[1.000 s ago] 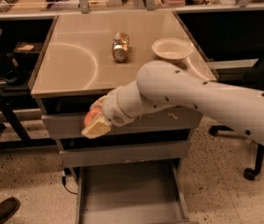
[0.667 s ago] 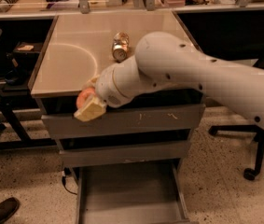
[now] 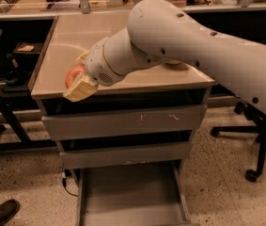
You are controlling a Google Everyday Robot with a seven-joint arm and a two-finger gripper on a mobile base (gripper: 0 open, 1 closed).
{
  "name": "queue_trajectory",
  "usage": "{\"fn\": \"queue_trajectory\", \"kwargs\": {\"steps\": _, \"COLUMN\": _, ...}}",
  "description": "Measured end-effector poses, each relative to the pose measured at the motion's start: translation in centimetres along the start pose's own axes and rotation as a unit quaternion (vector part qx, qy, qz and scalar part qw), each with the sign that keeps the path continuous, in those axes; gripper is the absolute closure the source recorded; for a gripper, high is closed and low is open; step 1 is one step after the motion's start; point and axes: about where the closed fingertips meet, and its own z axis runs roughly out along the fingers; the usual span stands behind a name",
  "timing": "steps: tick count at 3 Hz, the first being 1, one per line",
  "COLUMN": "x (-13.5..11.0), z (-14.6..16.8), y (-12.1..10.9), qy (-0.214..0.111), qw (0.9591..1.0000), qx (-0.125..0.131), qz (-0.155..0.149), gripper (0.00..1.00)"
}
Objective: Pick apple from bottom drawer and place on counter
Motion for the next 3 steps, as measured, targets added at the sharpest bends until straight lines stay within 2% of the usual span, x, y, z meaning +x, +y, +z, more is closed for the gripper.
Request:
{"fn": "queue_trajectory", "kwargs": {"steps": 1, "x": -0.3, "z": 0.7, "y": -1.2, "qy": -0.007, "qw": 0.9999, "qx": -0.011, "qz": 0.003, "gripper": 1.0}}
{"fn": "queue_trajectory", "kwargs": {"steps": 3, "x": -1.3, "z": 4.5, "y": -6.8, "qy": -0.018, "qw": 0.9977, "qx": -0.063, "qz": 0.015, "gripper": 1.0}}
